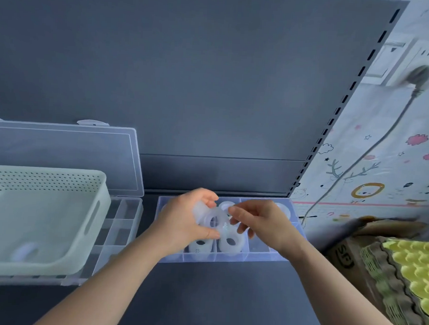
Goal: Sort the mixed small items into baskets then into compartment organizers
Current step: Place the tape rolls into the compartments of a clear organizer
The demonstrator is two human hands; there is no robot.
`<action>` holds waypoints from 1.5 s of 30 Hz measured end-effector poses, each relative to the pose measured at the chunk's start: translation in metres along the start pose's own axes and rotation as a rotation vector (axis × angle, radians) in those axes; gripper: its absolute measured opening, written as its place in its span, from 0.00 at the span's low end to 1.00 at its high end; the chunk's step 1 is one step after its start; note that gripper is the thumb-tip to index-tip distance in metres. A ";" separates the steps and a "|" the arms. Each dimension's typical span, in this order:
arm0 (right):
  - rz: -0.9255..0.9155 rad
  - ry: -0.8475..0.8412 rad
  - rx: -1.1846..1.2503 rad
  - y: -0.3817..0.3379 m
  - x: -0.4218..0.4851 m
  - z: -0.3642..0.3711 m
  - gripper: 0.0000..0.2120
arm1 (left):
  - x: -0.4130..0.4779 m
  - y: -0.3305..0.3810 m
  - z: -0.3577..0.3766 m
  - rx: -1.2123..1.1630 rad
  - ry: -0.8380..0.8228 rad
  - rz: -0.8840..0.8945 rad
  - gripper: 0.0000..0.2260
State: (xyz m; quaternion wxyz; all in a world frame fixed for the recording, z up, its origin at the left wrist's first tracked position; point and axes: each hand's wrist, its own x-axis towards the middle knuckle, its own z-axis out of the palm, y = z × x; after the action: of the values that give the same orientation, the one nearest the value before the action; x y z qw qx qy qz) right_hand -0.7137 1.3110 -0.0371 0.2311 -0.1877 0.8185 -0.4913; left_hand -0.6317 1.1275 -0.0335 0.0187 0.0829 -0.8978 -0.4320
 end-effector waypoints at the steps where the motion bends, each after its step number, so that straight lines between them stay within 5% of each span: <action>1: 0.012 -0.028 0.019 -0.004 -0.001 -0.001 0.11 | 0.001 0.006 0.004 0.001 -0.010 0.015 0.29; 5: 0.040 0.000 0.015 -0.002 -0.002 -0.012 0.08 | 0.006 0.022 0.017 0.012 -0.027 0.030 0.27; 10: 0.037 0.198 -0.140 0.026 -0.009 -0.049 0.07 | 0.008 0.022 0.021 -0.114 0.043 -0.080 0.07; 14: 0.056 0.175 -0.447 0.043 -0.011 -0.049 0.10 | 0.010 0.020 0.023 -0.329 -0.107 -0.216 0.12; 17: 0.027 0.186 -0.502 0.046 -0.010 -0.039 0.09 | 0.012 0.017 0.026 -0.259 -0.176 -0.201 0.16; 28: -0.020 0.052 -0.860 0.052 -0.001 -0.031 0.09 | 0.012 0.004 0.028 -0.331 -0.027 -0.119 0.23; 32: -0.067 0.149 -0.447 0.042 -0.005 -0.040 0.13 | 0.013 0.007 0.037 -0.381 -0.055 -0.080 0.24; 36: -0.041 -0.051 -0.003 0.014 -0.012 -0.039 0.09 | 0.017 0.016 0.049 -0.388 -0.076 0.005 0.25; 41: -0.039 0.048 -0.008 0.020 -0.010 -0.040 0.05 | 0.017 0.020 0.049 -0.178 -0.046 0.065 0.23; 45: -0.050 0.149 -0.382 0.036 -0.010 -0.046 0.08 | 0.017 0.003 0.044 0.147 -0.036 0.097 0.19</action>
State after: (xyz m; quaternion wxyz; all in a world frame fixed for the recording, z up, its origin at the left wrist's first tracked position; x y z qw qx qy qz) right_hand -0.7347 1.3652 -0.0480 0.1176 -0.2115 0.9067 -0.3455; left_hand -0.6532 1.1605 -0.0593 0.0175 0.0328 -0.9304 -0.3647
